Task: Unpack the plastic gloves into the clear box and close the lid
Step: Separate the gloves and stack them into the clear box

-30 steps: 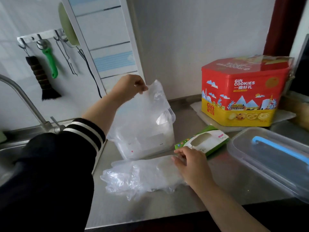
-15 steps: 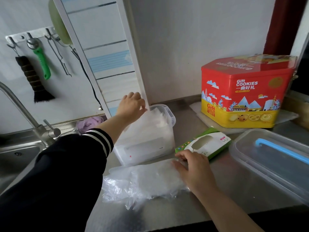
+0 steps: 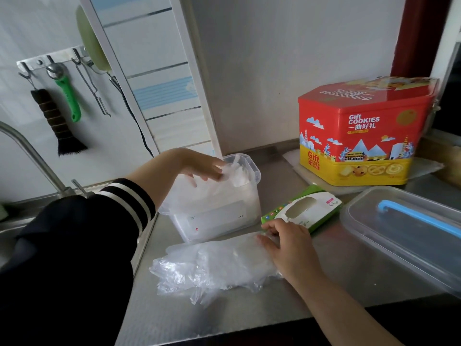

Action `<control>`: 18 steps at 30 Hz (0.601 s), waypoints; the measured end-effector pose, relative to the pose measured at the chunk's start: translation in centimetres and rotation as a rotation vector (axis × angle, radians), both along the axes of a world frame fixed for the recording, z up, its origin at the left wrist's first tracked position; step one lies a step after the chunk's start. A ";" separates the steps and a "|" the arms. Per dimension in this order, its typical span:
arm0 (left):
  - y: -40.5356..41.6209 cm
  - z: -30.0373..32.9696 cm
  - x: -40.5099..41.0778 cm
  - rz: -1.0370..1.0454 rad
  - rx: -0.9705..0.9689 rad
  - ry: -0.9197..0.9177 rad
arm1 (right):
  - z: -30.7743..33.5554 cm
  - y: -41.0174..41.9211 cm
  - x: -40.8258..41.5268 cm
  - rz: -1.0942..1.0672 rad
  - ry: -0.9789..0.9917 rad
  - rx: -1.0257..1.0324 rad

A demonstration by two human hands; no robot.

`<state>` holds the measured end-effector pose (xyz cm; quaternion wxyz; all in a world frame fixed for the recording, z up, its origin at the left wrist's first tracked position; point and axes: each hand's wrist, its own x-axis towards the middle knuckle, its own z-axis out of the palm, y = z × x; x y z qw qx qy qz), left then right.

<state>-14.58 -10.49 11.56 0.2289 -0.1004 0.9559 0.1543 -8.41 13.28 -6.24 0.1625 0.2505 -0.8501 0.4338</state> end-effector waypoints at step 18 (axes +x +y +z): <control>2.2 -3.5 0.6 0.021 -0.126 0.050 | -0.1 0.1 -0.1 0.035 0.002 0.014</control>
